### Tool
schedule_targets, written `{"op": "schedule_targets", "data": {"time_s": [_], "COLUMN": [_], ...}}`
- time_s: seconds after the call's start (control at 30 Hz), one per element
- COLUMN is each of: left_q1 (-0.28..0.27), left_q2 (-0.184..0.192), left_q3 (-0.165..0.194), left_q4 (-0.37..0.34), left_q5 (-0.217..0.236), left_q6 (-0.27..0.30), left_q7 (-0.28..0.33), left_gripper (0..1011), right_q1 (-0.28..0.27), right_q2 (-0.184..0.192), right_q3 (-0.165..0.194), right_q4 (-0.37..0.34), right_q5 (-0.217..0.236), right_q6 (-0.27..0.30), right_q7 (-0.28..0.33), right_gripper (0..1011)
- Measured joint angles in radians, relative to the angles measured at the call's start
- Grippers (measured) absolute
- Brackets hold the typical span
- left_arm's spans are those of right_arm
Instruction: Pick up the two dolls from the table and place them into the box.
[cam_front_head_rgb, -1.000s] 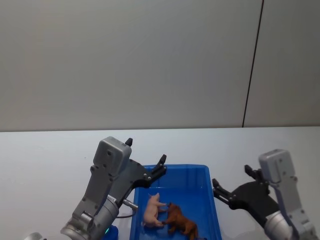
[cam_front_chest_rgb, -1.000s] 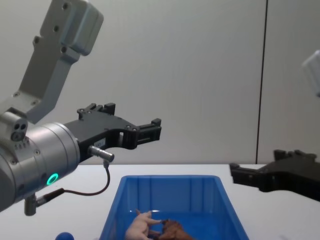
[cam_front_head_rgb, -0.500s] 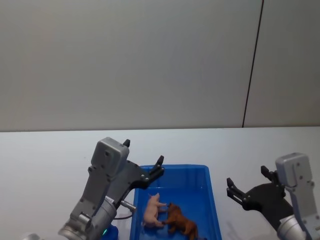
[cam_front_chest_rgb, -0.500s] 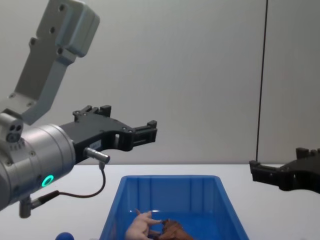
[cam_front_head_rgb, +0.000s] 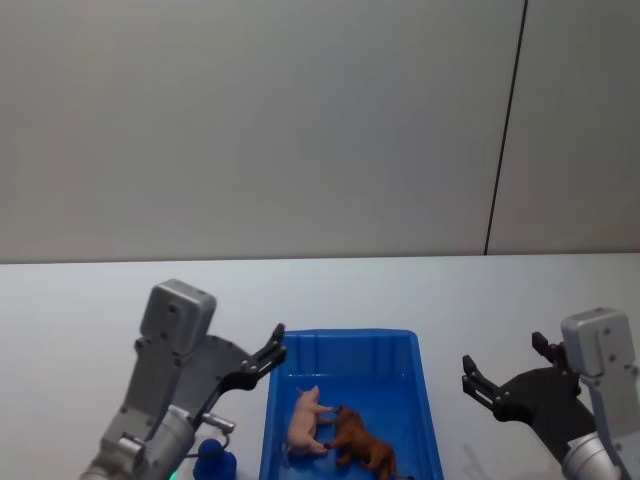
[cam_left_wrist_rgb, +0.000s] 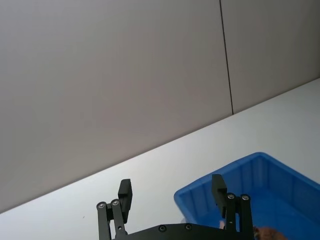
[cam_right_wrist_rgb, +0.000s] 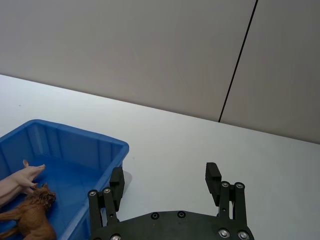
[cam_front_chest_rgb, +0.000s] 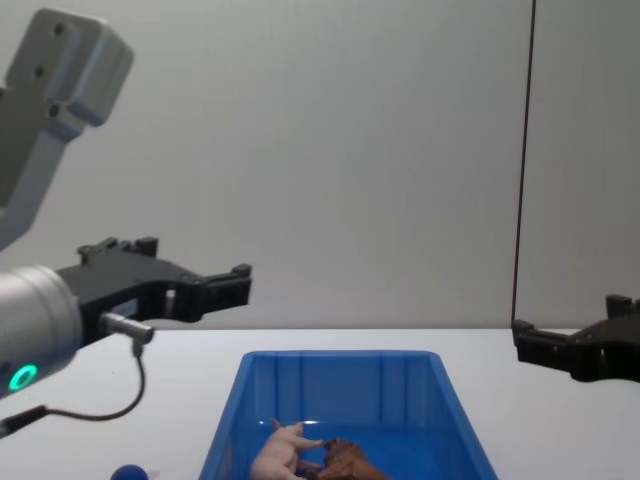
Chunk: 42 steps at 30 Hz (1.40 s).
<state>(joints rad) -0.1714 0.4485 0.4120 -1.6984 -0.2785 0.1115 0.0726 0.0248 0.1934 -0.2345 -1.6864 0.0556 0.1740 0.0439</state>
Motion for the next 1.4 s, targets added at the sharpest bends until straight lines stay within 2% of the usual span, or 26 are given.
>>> {"op": "schedule_targets", "data": {"time_s": [0.37, 0.63, 0.97, 1.4], "left_q1": [0.046, 0.066, 0.075, 0.079], "left_q2": [0.061, 0.09, 0.1, 0.105], "left_q3": [-0.036, -0.054, -0.062, -0.066], "left_q4": [-0.042, -0.044, -0.006, 0.055], "left_q5": [-0.077, -0.119, -0.147, -0.158], "left_q6": [0.061, 0.093, 0.12, 0.144], "left_q7": [0.009, -0.024, -0.076, -0.138], "left_gripper": [1001, 1001, 1001, 1001], "right_q1": [-0.003, -0.004, -0.005, -0.006], "right_q2": [0.002, 0.003, 0.003, 0.004], "right_q3": [0.001, 0.002, 0.002, 0.002], "right_q4": [-0.003, -0.005, -0.006, -0.006], "right_q5": [0.002, 0.002, 0.002, 0.002], "right_q6": [-0.001, -0.002, -0.002, -0.002], "right_q7": [-0.005, -0.007, -0.008, -0.008], "right_gripper": [1001, 1001, 1001, 1001]}}
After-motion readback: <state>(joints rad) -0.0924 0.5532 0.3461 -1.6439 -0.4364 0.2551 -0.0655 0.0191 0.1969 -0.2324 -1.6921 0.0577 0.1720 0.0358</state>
